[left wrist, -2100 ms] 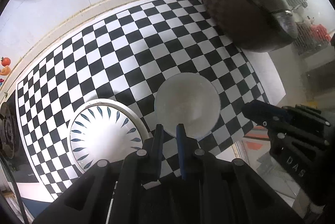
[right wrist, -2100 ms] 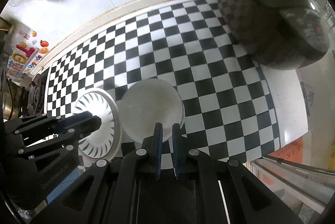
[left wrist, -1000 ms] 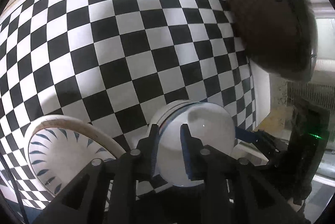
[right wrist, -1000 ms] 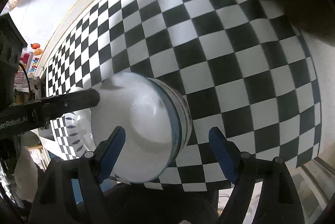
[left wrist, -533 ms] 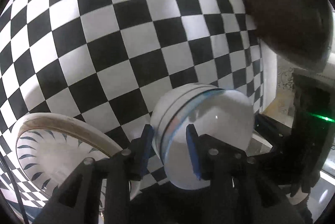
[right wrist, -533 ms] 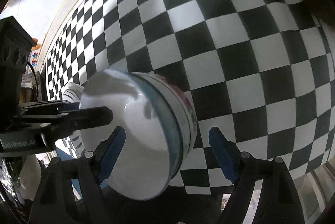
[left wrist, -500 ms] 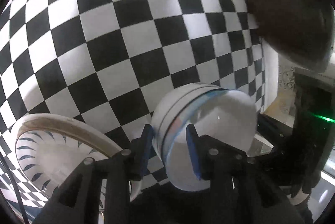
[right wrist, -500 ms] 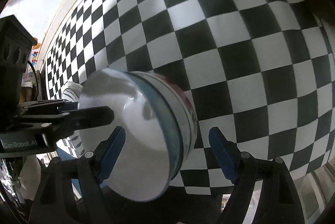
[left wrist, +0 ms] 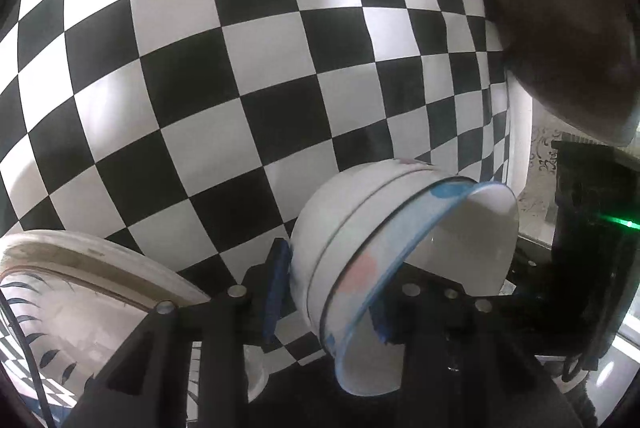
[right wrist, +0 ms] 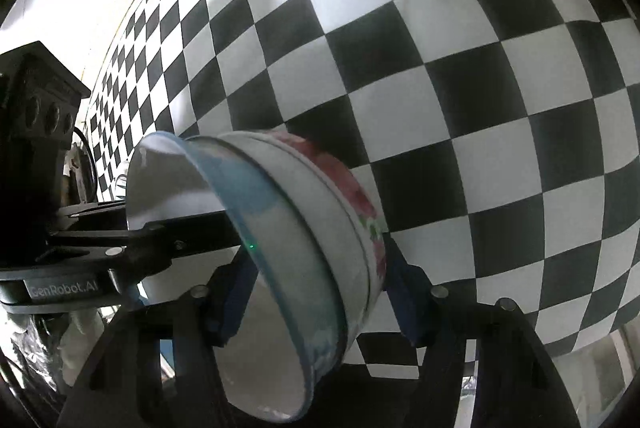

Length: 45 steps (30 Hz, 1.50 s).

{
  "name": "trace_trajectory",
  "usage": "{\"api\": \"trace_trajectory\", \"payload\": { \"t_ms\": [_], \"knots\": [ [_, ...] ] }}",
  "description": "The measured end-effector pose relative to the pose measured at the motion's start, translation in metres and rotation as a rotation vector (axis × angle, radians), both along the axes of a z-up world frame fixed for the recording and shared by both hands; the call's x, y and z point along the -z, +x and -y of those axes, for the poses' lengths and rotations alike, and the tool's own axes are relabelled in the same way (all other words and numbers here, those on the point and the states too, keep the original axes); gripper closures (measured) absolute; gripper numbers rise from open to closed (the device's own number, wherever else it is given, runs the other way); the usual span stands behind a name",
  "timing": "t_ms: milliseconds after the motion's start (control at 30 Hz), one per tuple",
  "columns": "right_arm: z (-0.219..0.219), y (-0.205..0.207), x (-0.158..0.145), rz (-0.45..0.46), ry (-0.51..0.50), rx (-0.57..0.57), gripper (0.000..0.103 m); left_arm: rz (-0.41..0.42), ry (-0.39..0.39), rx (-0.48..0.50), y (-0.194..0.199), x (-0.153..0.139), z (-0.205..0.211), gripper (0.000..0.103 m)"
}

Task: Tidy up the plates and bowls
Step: 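Lift the stacked white bowls with both grippers and tilt them sideways, then carry the bowl stack with both grippers over the blue-leaf plate stack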

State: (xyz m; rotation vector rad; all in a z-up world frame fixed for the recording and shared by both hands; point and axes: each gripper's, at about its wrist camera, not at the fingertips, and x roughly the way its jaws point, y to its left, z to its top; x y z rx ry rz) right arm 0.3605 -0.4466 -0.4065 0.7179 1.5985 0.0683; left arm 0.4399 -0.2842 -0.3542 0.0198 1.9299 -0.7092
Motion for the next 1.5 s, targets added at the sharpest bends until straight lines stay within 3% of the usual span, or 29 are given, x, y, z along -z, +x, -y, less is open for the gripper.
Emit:
{"api": "trace_trajectory", "payload": {
  "t_ms": [233, 633, 1100, 1500],
  "knots": [
    [0.007, 0.0, 0.003, 0.003, 0.028, 0.047, 0.045, 0.055, 0.004, 0.03, -0.005, -0.014, 0.001, 0.07],
    [0.025, -0.002, -0.016, 0.039, 0.03, 0.042, 0.049, 0.072, 0.003, -0.02, -0.006, -0.02, -0.005, 0.07],
    [0.009, 0.008, -0.05, 0.088, 0.017, -0.007, 0.05, 0.121, -0.009, -0.054, -0.001, -0.045, -0.028, 0.07],
    [-0.035, 0.023, -0.087, 0.148, 0.037, -0.083, 0.051, 0.178, -0.022, -0.133, 0.007, -0.085, -0.074, 0.07]
  ]
}}
